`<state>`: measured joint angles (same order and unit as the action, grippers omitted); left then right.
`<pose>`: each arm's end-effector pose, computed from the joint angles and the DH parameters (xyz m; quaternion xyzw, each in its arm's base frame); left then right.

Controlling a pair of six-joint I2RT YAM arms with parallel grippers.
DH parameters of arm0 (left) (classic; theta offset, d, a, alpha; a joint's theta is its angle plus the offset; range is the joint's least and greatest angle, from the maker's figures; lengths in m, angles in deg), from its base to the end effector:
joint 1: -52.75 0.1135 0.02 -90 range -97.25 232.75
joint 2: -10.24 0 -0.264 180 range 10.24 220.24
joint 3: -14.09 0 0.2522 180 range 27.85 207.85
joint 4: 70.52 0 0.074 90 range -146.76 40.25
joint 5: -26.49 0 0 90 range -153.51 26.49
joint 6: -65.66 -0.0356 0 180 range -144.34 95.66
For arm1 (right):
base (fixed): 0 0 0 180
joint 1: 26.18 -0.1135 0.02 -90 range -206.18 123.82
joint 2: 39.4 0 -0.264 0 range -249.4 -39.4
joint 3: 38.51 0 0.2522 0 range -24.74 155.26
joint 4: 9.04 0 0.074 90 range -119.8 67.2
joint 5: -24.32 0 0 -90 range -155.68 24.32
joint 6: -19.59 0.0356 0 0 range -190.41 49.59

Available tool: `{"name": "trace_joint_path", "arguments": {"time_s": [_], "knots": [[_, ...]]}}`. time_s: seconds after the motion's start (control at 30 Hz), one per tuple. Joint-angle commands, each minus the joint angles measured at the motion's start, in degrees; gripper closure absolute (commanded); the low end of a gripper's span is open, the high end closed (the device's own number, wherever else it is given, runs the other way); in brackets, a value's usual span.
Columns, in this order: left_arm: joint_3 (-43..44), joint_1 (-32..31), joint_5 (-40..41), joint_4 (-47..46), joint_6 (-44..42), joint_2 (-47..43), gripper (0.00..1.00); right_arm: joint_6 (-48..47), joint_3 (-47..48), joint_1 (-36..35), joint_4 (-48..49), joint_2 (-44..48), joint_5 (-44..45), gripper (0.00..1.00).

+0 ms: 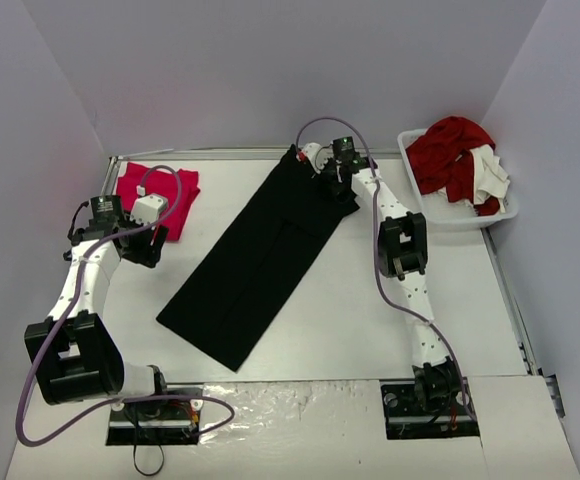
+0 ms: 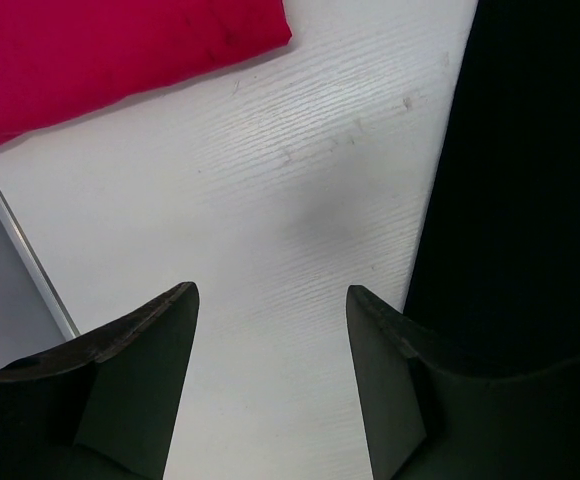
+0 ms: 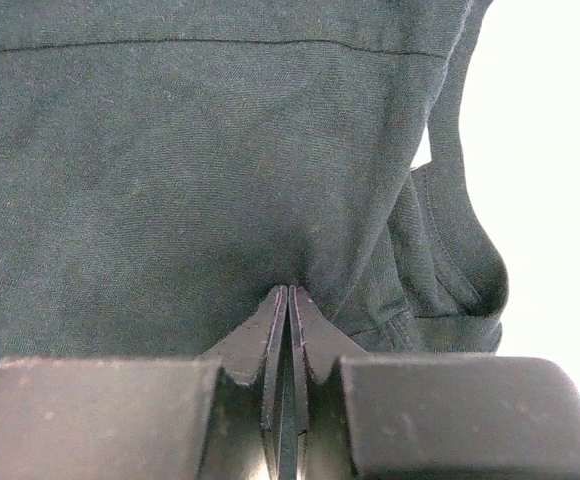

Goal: Fold and stack the t-shirts
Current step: Rotate the tshirt 90 degrees

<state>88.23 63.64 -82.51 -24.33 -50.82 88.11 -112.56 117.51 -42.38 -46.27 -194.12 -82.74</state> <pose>0.2826 0.0426 0.2728 0.1817 0.9103 -0.0386 0.3698 0.5717 0.1770 0.1686 -0.4883 0.7363 0.0278 0.4677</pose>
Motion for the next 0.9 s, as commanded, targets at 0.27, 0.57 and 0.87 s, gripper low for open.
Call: {"name": "trace_joint_path", "arguments": {"time_s": [0.27, 0.57, 0.87], "knots": [[2.4, 0.4, -3.5, -0.3, 0.9, -2.1, 0.40, 2.2, -11.9, -1.4, 3.2, 16.1, 2.1, 1.00], [1.1, 0.4, -6.0, 0.4, 0.4, -5.9, 0.39, 3.8, -24.4, -2.9, 3.2, 27.6, 2.9, 1.00], [0.9, 0.4, -8.3, 0.8, 0.2, -5.5, 0.37, 4.9, -31.5, -3.2, 3.2, 26.4, 5.5, 1.00]]}}
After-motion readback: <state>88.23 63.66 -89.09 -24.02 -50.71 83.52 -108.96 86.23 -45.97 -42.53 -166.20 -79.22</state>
